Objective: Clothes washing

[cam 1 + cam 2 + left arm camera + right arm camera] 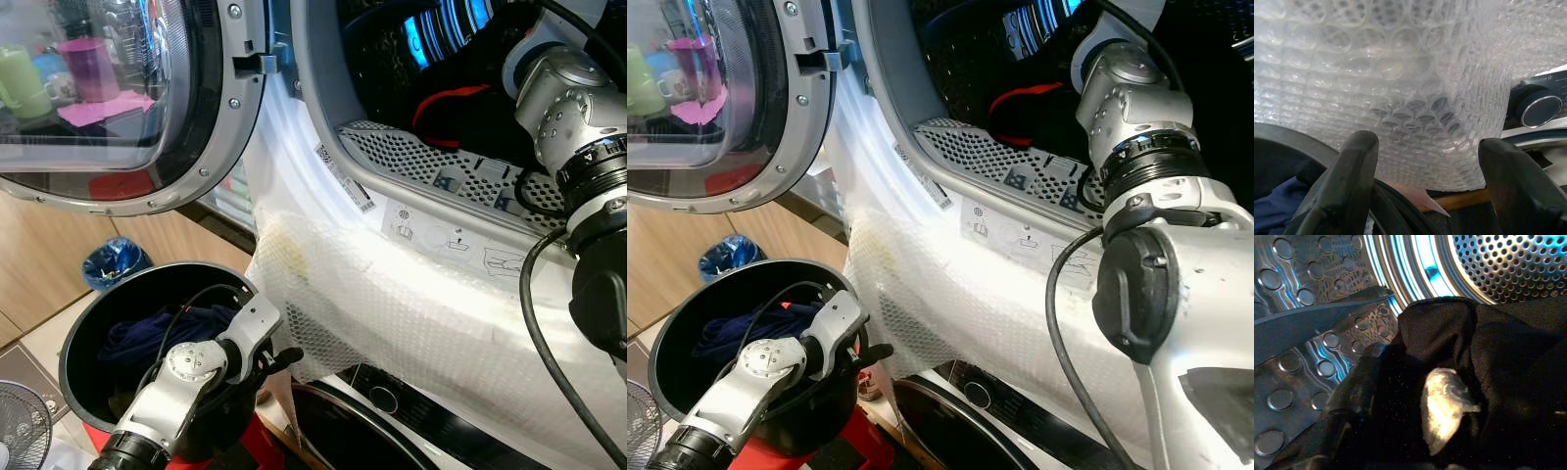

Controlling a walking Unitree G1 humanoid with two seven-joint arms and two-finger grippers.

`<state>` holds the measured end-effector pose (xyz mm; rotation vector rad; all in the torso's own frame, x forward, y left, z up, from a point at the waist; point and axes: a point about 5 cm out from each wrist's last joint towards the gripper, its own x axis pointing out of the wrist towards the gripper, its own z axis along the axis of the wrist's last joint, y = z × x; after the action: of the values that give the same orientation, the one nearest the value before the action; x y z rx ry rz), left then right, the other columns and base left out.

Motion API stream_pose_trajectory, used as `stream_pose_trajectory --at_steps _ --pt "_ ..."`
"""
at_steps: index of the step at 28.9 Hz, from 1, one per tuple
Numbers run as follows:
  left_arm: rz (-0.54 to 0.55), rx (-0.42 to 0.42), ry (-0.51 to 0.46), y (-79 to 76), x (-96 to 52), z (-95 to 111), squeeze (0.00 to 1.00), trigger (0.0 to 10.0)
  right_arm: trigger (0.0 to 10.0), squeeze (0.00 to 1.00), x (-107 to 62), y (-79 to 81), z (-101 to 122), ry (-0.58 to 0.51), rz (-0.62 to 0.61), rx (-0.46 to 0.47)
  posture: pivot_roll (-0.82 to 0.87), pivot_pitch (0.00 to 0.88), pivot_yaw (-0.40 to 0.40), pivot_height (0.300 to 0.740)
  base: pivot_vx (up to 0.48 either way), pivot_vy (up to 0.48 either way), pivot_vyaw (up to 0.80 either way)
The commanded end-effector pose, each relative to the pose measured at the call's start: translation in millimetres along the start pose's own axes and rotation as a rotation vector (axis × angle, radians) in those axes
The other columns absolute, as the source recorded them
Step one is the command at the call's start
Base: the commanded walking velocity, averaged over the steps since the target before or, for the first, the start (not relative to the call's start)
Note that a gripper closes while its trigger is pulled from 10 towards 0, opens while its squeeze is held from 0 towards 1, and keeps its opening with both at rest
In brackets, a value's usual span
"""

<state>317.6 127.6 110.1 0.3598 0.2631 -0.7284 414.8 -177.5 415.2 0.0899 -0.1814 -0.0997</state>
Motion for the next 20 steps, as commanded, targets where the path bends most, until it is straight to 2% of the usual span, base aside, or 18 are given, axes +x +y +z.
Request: stream_pose_trajectory --at_steps 1,2,3,5,7,9,10,14,16,20 --pt "-0.011 0.011 0.012 -1.5 0.2 -1 0.0 10.0 10.0 0.94 -3.3 6.6 25 -0.058 0.028 0.039 0.1 0.03 0.008 0.74 0.0 0.0 0.0" --pt "-0.011 0.011 0.012 -1.5 0.2 -1 0.0 10.0 10.0 0.94 -3.3 6.6 25 -0.058 0.028 0.039 0.1 0.03 0.008 0.74 0.0 0.0 0.0" --pt "-0.011 0.011 0.012 -1.3 -0.1 -1 0.0 10.0 10.0 0.0 -3.6 6.2 27 -0.064 0.029 0.04 0.1 0.03 0.008 0.74 0.0 0.0 0.0" --pt "-0.01 0.008 0.013 -0.9 -0.4 -1 0.0 10.0 10.0 0.0 -4.1 5.0 29 -0.073 0.028 0.036 0.1 0.031 0.008 0.74 0.0 0.0 0.0" --pt "-0.01 0.002 0.014 -0.3 -1.0 -1 0.0 10.0 10.0 0.0 -6.8 -8.2 42 -0.124 0.001 -0.01 0.1 0.04 0.007 0.74 0.0 0.0 0.0" --pt "-0.01 0.002 0.015 -0.4 -1.4 -1 0.0 10.0 10.0 0.0 -7.9 -14.2 45 -0.136 -0.013 -0.025 0.09 0.045 0.006 0.74 0.0 0.0 0.0" --pt "-0.01 0.0 0.018 -0.5 -1.6 -2 0.0 10.0 10.0 1.0 -9.2 -21.9 45 -0.142 -0.029 -0.021 0.09 0.045 0.005 0.74 0.0 0.0 0.0" --pt "-0.015 -0.005 0.027 -1.7 -2.8 -5 0.0 10.0 10.0 1.0 -19.0 -46.3 43 -0.154 -0.096 -0.029 0.08 0.055 0.005 0.74 0.0 0.0 0.0" --pt "-0.017 -0.007 0.03 -2.3 -3.0 -5 0.0 10.0 10.0 1.0 -25.8 -48.4 40 -0.156 -0.099 -0.008 0.08 0.06 0.004 0.74 0.0 0.0 0.0" --pt "-0.024 -0.01 0.037 -3.3 -3.9 -7 0.0 10.0 10.0 1.0 -52.1 -51.1 26 -0.165 -0.113 0.012 0.08 0.066 0.004 0.74 0.0 0.0 0.0"
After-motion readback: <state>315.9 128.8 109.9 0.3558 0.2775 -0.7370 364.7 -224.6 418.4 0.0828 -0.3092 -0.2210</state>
